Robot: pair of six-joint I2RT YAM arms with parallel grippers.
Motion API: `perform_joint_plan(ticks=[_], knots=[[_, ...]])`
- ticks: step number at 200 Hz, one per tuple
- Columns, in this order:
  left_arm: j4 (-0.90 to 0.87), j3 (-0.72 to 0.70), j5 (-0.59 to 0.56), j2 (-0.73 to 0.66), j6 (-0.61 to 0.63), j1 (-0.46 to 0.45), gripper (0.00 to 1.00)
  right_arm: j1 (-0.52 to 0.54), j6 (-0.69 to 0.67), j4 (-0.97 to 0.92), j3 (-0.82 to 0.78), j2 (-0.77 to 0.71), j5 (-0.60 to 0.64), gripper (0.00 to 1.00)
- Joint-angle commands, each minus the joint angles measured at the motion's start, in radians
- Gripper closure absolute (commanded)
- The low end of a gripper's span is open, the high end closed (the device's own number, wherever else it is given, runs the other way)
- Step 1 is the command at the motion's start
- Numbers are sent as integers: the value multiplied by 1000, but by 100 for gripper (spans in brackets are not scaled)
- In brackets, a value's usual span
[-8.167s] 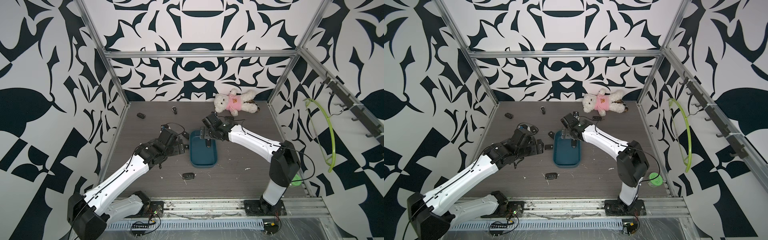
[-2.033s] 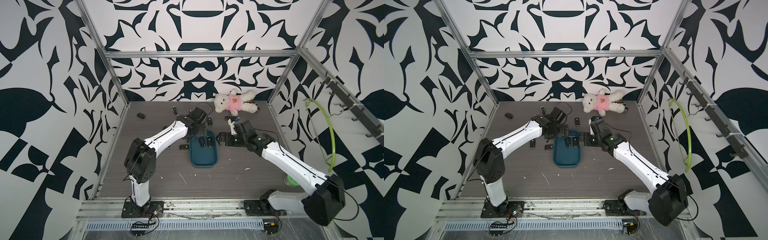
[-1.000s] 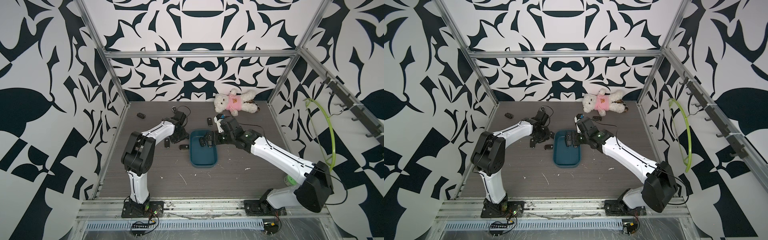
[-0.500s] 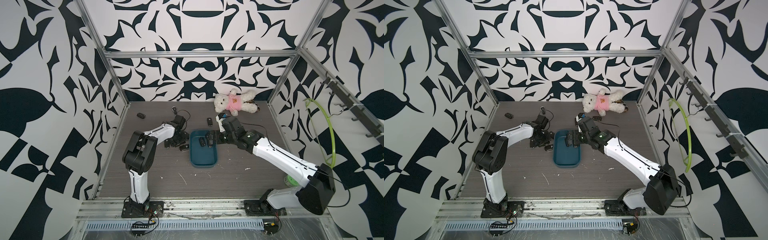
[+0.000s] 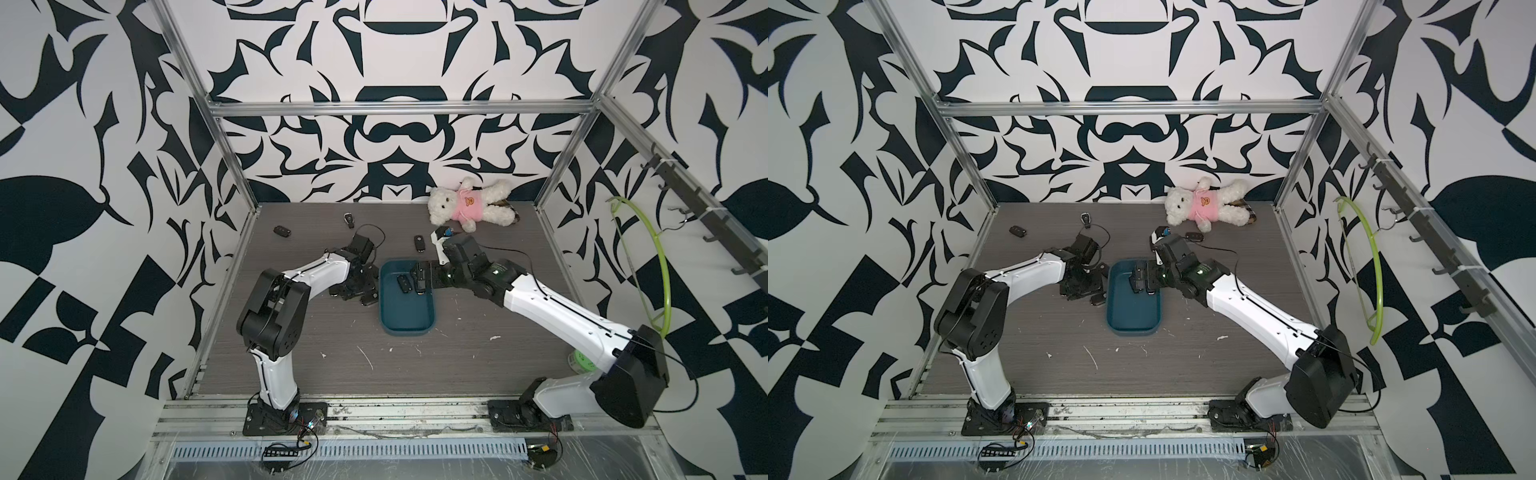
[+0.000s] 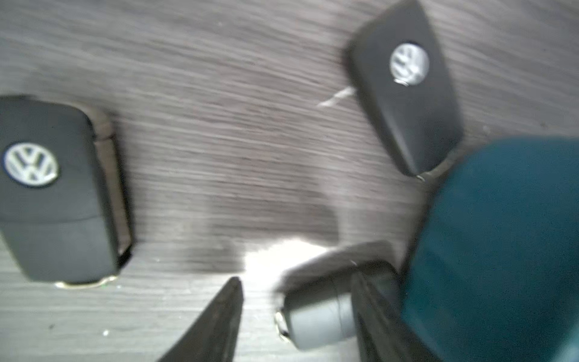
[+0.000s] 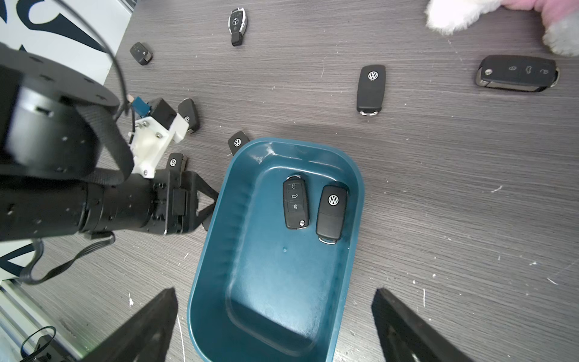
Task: Place the car key into the storage box
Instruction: Pick up the car key from the center of the board.
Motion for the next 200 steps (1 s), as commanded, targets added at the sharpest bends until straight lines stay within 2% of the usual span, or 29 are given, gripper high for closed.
perform_joint_plan(ticks=[1, 68, 124, 198, 200], knots=[[-3, -19, -26, -31, 112, -28, 31, 4, 9, 13, 12, -10, 2, 0], [0, -19, -24, -17, 232, -53, 28, 4, 11, 2, 6, -15, 7, 0], [-12, -71, -9, -53, 282, -54, 17, 4, 15, -2, 6, -11, 14, 0], [0, -117, 12, -104, 297, -55, 16, 4, 19, 6, 14, 5, 4, 0], [0, -118, 11, -102, 297, -55, 13, 4, 21, 5, 14, 4, 3, 0]])
